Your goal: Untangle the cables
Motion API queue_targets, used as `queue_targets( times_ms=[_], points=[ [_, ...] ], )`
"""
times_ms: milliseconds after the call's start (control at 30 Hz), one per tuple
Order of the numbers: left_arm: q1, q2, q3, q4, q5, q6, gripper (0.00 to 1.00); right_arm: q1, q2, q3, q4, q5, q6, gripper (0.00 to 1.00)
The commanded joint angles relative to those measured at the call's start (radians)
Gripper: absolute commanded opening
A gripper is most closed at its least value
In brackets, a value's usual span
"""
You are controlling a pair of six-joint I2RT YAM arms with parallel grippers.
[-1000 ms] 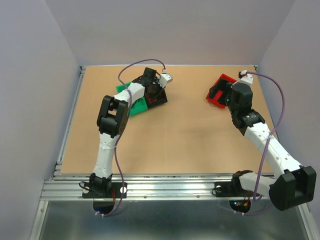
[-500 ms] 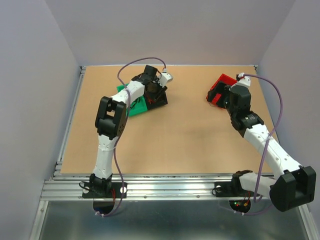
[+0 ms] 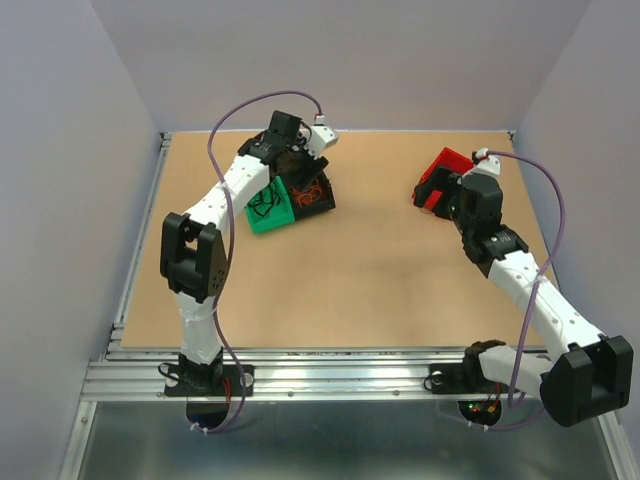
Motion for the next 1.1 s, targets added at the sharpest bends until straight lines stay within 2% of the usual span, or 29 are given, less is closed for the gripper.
queue_targets(
  times_ms=[0,100,233,267,300,333,433,467,533,567,700,733,867,900,1000,1067],
  points=[
    [-0.004,-0.113,-0.045,0.038,-0.025,0.0,0.7,0.009,-0.021,-0.033,0.043,-0.02,-0.007,1.0],
    [-0.002,-0.182,-0.149,0.125,0.003,-0.012,0.68,0.009,-0.059,-0.056,0.043,-0.043,-0.005,1.0],
    [-0.002,-0.408,-0.402,0.326,0.115,-0.059,0.65,0.011,-0.168,-0.185,0.06,-0.09,-0.002,1.0],
    [0.004,-0.459,-0.537,0.451,0.125,-0.095,0.67,0.011,-0.197,-0.216,0.065,-0.104,-0.007,1.0],
    [0.009,-0.51,-0.605,0.519,0.142,-0.11,0.69,0.011,-0.267,-0.242,0.074,-0.124,-0.013,1.0],
    [0.016,-0.61,-0.728,0.641,0.142,-0.131,0.73,0.011,-0.307,-0.3,0.08,-0.133,-0.025,1.0],
    [0.07,-0.78,-0.89,0.782,0.145,-0.199,0.86,0.012,-0.477,-0.372,0.085,-0.158,-0.039,1.0],
    [0.085,-0.814,-0.915,0.793,0.145,-0.208,0.92,0.012,-0.525,-0.415,0.082,-0.159,-0.038,1.0],
    [0.131,-0.904,-0.953,0.802,0.142,-0.233,0.93,0.012,-0.65,-0.463,0.077,-0.17,-0.03,1.0],
    [0.145,-0.933,-0.996,0.808,0.133,-0.247,0.98,0.012,-0.691,-0.484,0.077,-0.175,-0.016,1.0],
    [0.2,-1.117,-1.131,0.819,0.086,-0.28,0.99,0.012,-0.855,-0.575,0.014,-0.176,0.016,1.0],
    [0.211,-1.209,-1.198,0.834,0.066,-0.296,0.99,0.012,-0.902,-0.604,0.007,-0.175,0.043,1.0],
    [0.214,-1.512,-1.388,0.876,-0.1,-0.331,0.99,0.012,-0.961,-0.632,0.005,-0.202,0.056,1.0],
    [0.214,-1.513,-1.423,0.879,-0.112,-0.33,0.99,0.012,-0.964,-0.636,0.005,-0.202,0.059,1.0],
    [0.214,-1.721,-1.496,0.879,-0.157,-0.339,0.99,0.012,-0.935,-0.639,0.007,-0.193,0.064,1.0],
    [0.214,-1.768,-1.536,0.902,-0.18,-0.363,0.99,0.012,-0.918,-0.633,0.008,-0.193,0.065,1.0]
  ],
)
